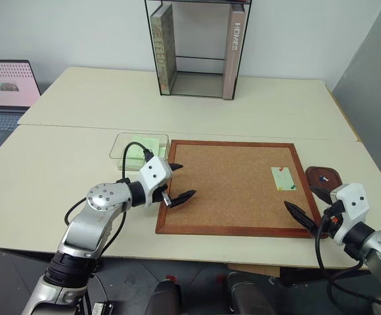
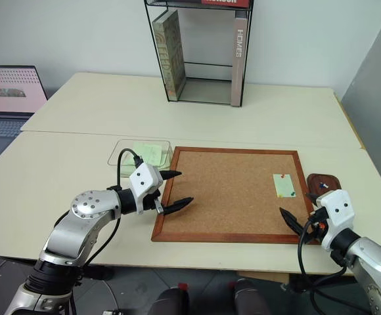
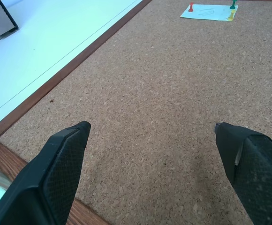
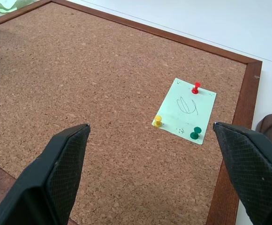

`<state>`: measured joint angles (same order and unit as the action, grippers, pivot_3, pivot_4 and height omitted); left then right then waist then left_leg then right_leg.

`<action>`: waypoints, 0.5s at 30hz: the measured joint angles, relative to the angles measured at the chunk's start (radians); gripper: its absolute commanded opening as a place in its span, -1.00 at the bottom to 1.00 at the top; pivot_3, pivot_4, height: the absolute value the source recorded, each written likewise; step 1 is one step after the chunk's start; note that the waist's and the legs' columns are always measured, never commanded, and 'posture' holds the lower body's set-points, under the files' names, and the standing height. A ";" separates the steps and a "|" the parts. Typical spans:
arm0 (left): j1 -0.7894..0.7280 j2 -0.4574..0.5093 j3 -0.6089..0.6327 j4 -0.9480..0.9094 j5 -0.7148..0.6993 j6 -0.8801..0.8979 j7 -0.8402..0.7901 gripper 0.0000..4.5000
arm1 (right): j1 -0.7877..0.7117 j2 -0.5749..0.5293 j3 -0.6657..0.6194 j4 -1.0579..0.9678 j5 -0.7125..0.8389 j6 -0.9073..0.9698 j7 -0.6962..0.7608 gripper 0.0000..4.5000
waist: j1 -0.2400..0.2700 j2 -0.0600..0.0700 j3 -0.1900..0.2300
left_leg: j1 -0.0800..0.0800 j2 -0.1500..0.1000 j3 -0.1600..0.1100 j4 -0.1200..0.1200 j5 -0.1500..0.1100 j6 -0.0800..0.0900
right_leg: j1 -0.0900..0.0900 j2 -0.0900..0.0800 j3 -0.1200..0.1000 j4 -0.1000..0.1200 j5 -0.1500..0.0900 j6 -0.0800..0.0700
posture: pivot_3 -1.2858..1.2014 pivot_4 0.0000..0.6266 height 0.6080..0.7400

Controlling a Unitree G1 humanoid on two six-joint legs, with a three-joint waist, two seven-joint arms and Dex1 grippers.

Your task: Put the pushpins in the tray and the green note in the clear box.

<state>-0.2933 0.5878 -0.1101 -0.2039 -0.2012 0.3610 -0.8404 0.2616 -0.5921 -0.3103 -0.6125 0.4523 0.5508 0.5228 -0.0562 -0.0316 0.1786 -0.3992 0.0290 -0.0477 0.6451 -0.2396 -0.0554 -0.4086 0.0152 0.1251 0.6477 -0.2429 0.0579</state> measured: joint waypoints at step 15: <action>0.001 0.000 0.002 -0.002 -0.016 0.000 0.002 1.00 | 0.000 0.003 0.003 -0.002 0.000 0.003 -0.002 0.98 | 0.000 0.000 0.000 | 0.000 0.000 0.000 0.000 0.000 0.000 | 0.000 0.000 0.000 0.000 0.000 0.000 | 0.03 -0.52 1.00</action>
<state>-0.2922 0.5874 -0.1085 -0.2060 -0.2168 0.3615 -0.8385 0.2612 -0.5891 -0.3073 -0.6147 0.4523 0.5539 0.5205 -0.0561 -0.0316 0.1786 -0.3992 0.0290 -0.0477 0.6450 -0.2396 -0.0554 -0.4086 0.0152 0.1251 0.6477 -0.2429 0.0579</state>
